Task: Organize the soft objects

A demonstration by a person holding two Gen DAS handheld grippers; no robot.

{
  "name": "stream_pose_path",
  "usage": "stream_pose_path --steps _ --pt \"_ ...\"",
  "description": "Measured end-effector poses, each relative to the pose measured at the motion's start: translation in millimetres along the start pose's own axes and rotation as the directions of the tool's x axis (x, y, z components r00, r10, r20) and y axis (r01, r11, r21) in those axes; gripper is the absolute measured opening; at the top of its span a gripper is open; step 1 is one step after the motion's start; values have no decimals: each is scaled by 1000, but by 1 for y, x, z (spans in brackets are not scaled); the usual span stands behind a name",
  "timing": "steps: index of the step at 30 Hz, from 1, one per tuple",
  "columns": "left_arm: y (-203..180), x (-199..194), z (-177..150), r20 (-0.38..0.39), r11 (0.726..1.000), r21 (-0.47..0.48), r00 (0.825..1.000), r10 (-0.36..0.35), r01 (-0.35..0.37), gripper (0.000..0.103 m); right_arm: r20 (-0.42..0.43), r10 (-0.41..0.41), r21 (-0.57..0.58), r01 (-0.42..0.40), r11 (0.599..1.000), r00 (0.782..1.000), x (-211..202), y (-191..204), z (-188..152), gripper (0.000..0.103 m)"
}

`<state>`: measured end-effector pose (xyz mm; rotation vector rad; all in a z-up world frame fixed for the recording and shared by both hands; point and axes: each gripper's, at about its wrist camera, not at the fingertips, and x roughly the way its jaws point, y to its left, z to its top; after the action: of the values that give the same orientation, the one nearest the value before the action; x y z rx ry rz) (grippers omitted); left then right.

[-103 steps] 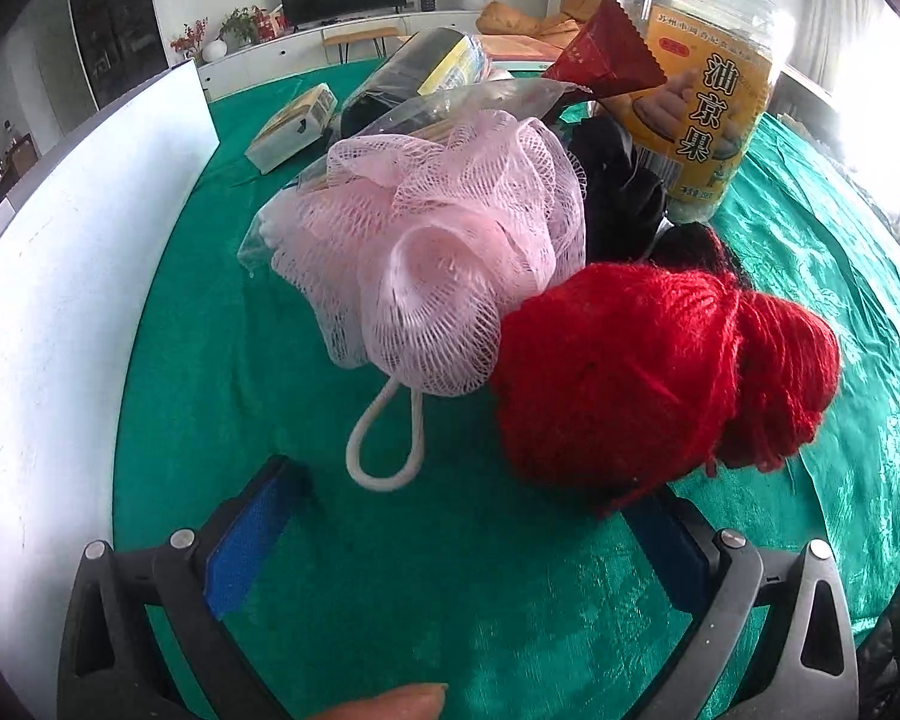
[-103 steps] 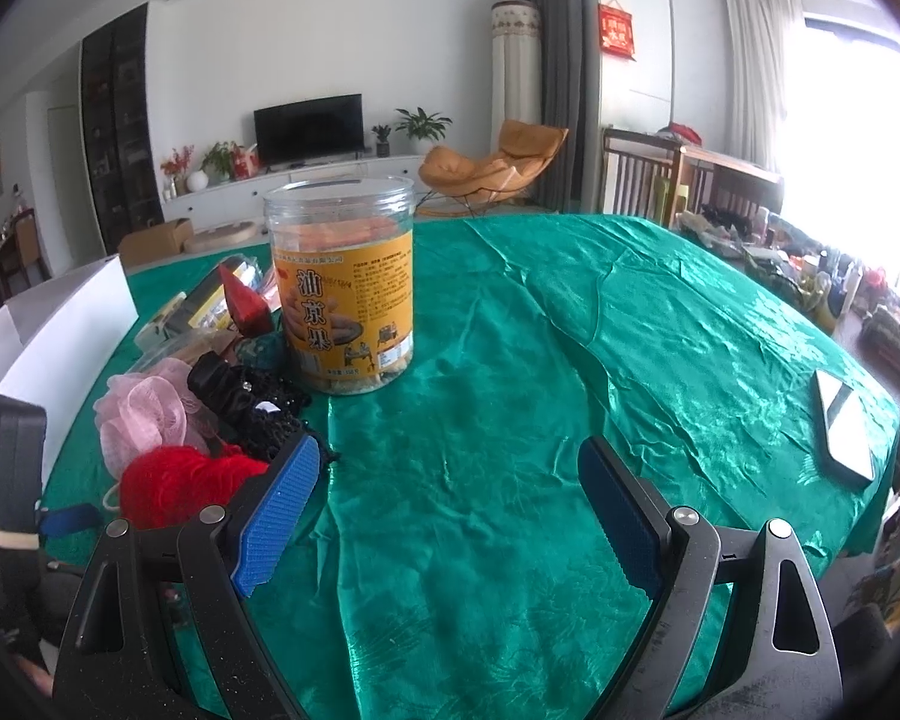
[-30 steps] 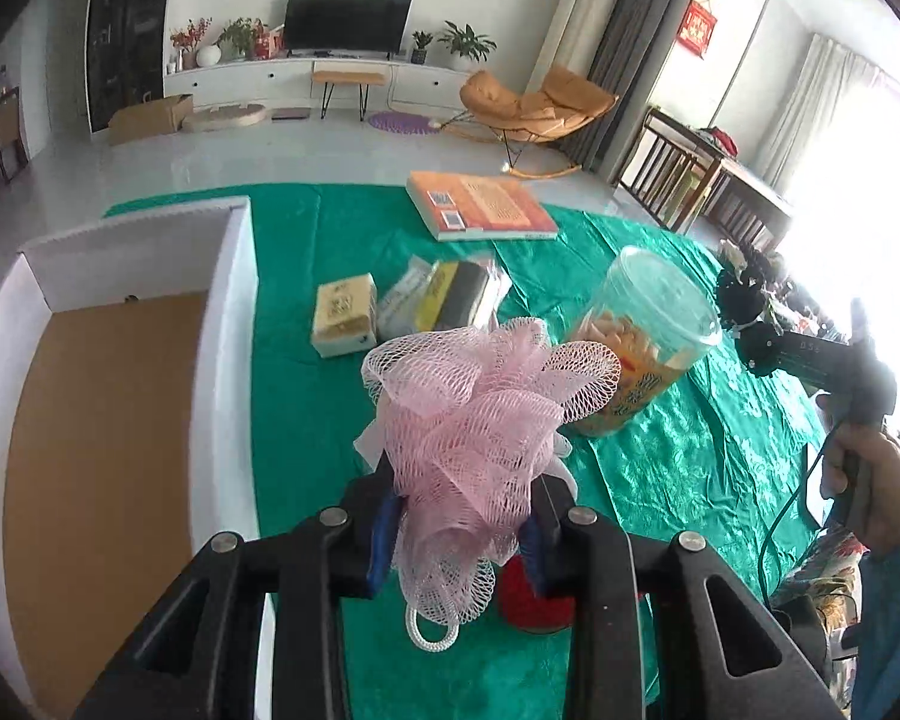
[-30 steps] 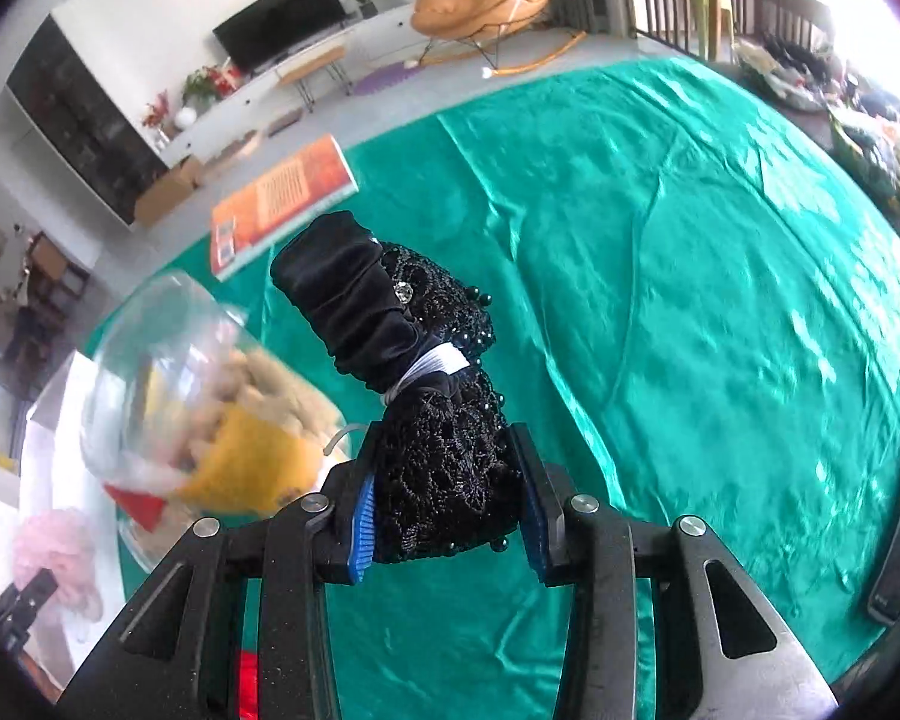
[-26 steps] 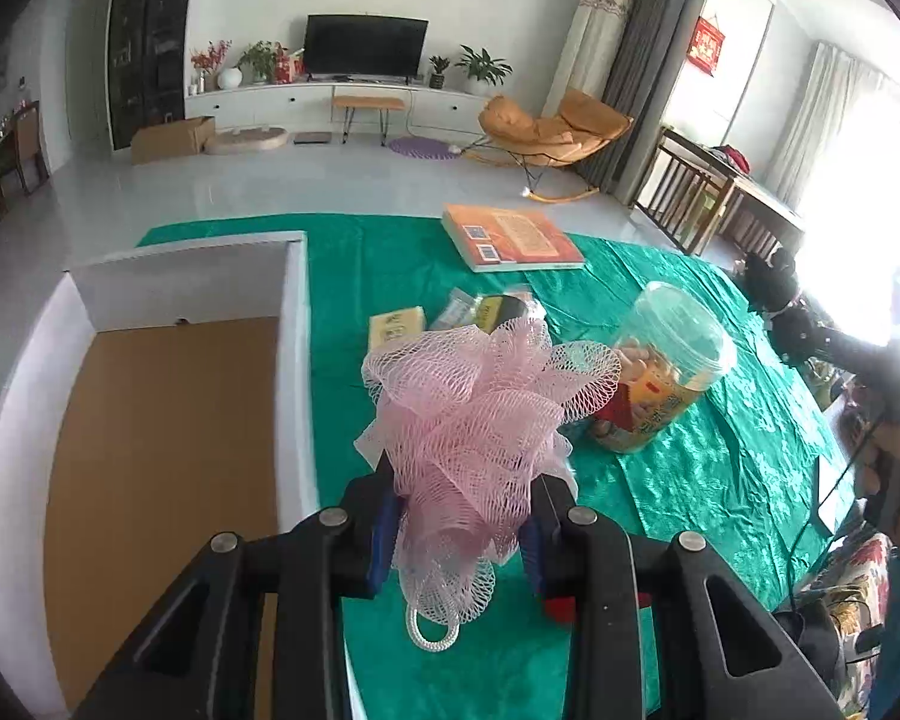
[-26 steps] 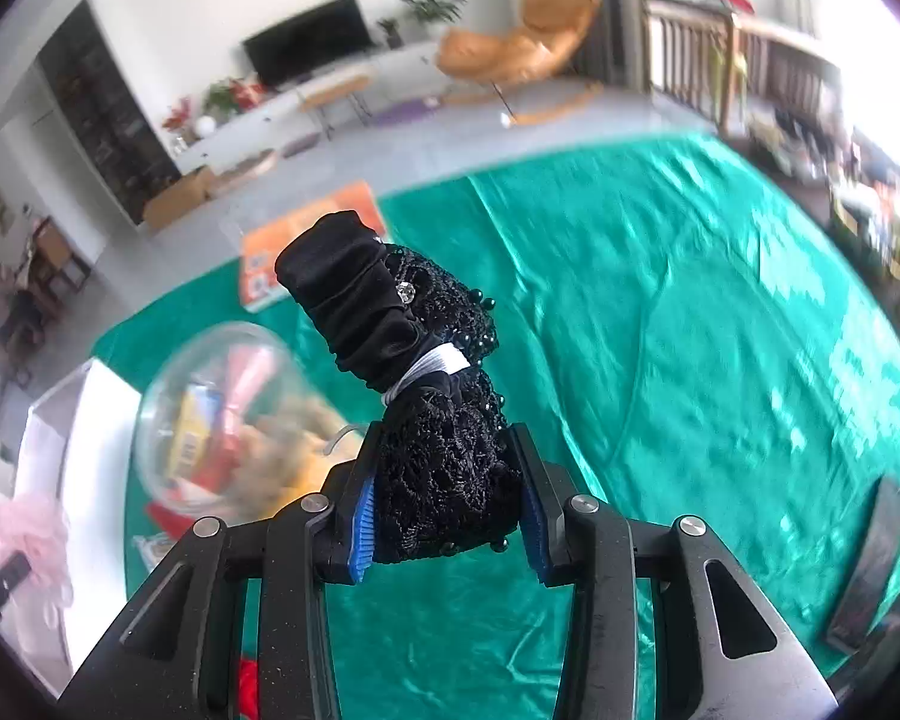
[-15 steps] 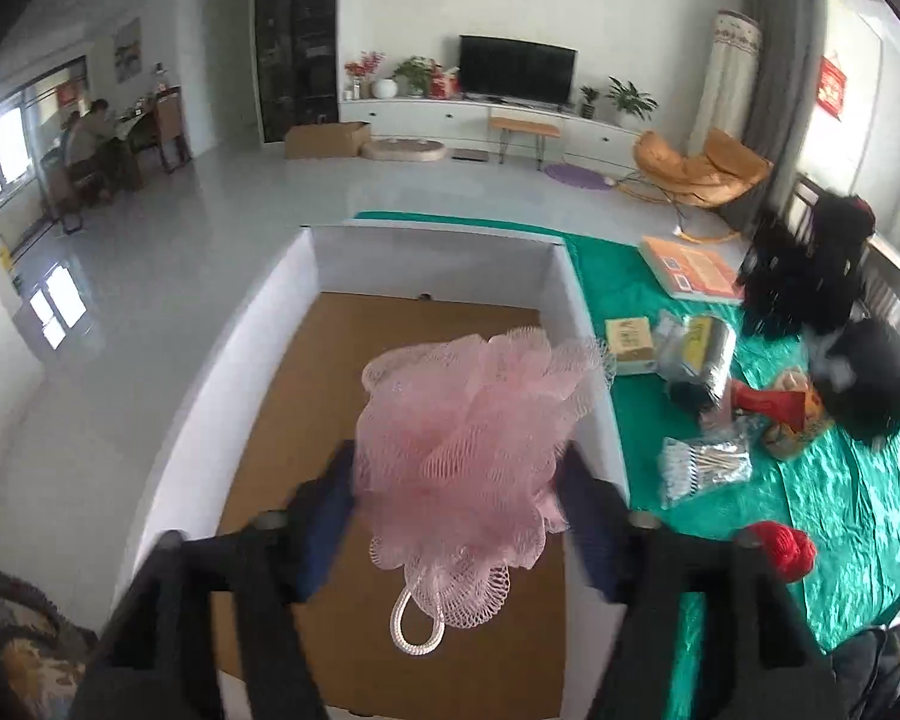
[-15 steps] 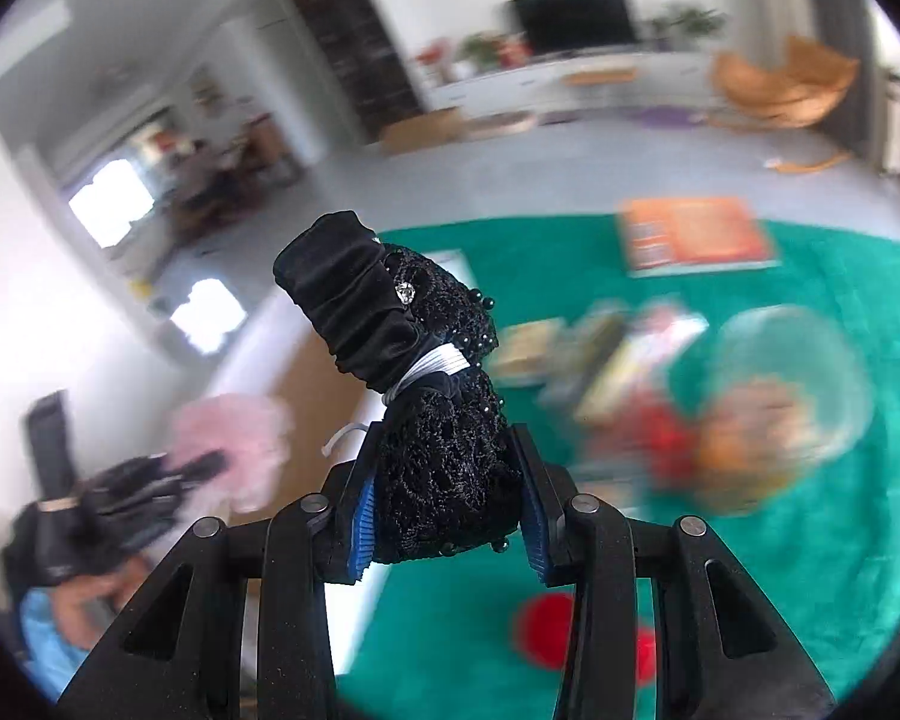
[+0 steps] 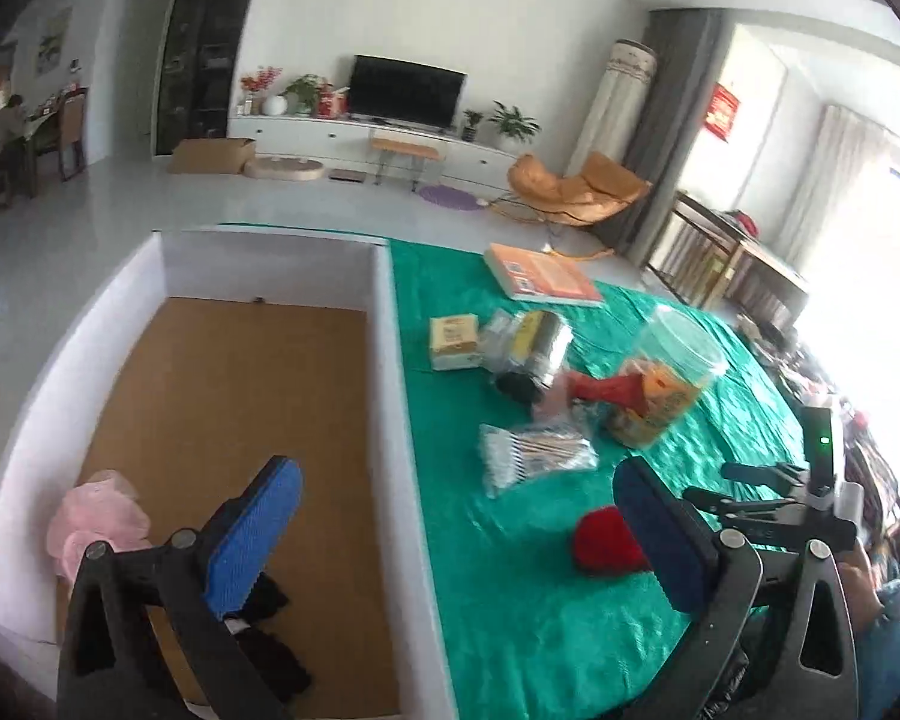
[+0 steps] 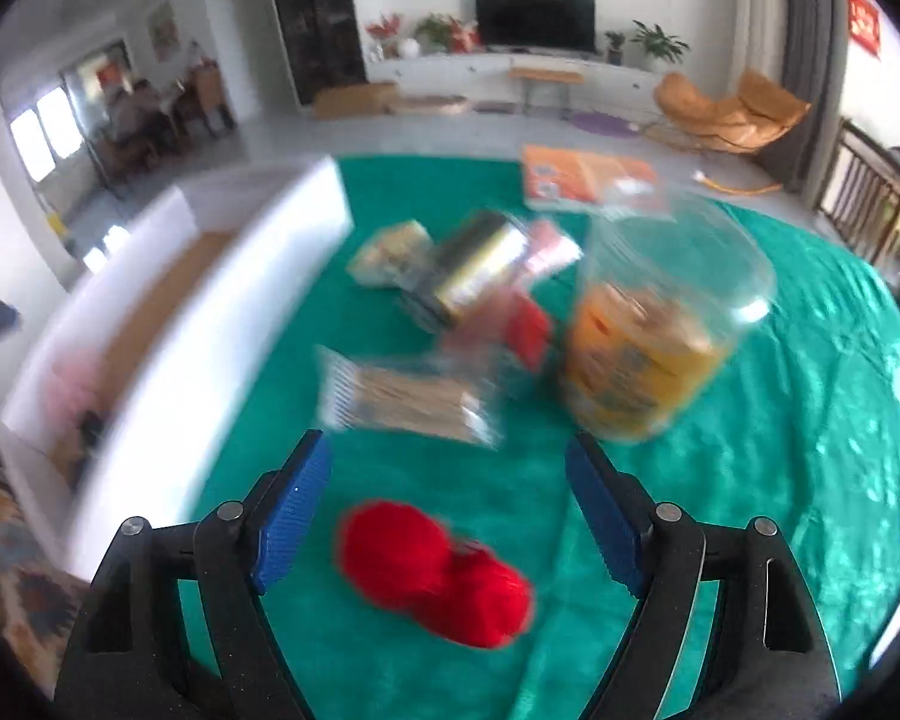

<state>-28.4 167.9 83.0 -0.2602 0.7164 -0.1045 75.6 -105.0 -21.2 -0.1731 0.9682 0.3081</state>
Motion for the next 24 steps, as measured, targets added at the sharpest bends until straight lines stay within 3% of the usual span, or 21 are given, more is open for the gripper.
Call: stream_pose_path --steps 2,5,7,10,13,16,19,24 --pt "-28 9 -14 -47 996 54 996 -72 75 103 -35 16 68 -13 998 999 8 -33 -28 83" --pt "-72 34 -41 -150 979 137 980 -131 151 103 -13 11 232 -8 973 1000 11 -74 -61 83" --pt "-94 54 -63 -201 971 190 974 -106 145 103 -2 -16 377 16 926 1000 18 -96 -71 83" --pt "-114 97 -96 -241 957 282 970 3 67 103 22 -33 529 16 848 999 25 -117 -88 83" --pt "-116 132 -117 -263 939 344 958 111 -14 103 73 -56 528 9 849 996 8 -109 -91 83" --pt "-110 148 -126 -279 937 346 950 143 -39 103 138 -60 507 -19 862 989 -8 -107 -97 83" --pt "-109 160 -133 -296 925 375 938 178 -58 103 144 -61 504 -20 863 988 -8 -111 -94 83" --pt "-102 165 -139 -316 942 334 937 146 -34 103 119 -71 468 7 883 990 6 -104 -83 83"
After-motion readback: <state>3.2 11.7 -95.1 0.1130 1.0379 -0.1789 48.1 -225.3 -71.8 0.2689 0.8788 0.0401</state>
